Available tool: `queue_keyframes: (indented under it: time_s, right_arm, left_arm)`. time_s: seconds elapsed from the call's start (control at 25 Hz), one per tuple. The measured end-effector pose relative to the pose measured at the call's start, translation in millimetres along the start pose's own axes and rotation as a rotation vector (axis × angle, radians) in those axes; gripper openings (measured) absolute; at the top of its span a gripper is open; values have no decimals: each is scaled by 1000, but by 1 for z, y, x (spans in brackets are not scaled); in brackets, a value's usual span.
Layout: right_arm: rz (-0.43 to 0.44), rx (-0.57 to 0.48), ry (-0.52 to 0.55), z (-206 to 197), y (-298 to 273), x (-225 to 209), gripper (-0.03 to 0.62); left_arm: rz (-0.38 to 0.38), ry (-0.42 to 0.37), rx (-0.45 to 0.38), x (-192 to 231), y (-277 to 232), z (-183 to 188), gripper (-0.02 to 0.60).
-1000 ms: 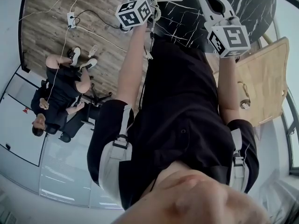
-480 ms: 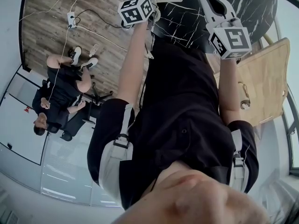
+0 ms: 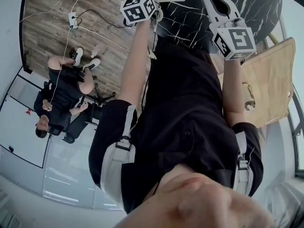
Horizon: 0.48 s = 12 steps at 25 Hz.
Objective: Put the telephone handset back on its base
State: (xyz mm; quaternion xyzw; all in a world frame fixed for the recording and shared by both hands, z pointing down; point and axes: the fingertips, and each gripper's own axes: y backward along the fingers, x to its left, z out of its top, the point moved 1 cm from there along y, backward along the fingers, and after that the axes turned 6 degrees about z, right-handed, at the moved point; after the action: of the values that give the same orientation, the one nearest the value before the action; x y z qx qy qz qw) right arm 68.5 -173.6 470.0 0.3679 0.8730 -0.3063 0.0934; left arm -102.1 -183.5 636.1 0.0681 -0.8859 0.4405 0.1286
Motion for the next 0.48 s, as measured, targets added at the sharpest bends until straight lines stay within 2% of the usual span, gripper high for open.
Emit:
queue_keyframes:
  time_s: [0.24, 0.48]
  right_arm:
    - [6, 5, 0, -1, -1, 2, 31]
    - [11, -5, -9, 0, -1, 4, 31]
  left_arm:
    - [-1, 2, 0, 2, -2, -2, 229]
    - [15, -37, -34, 0, -1, 0, 239]
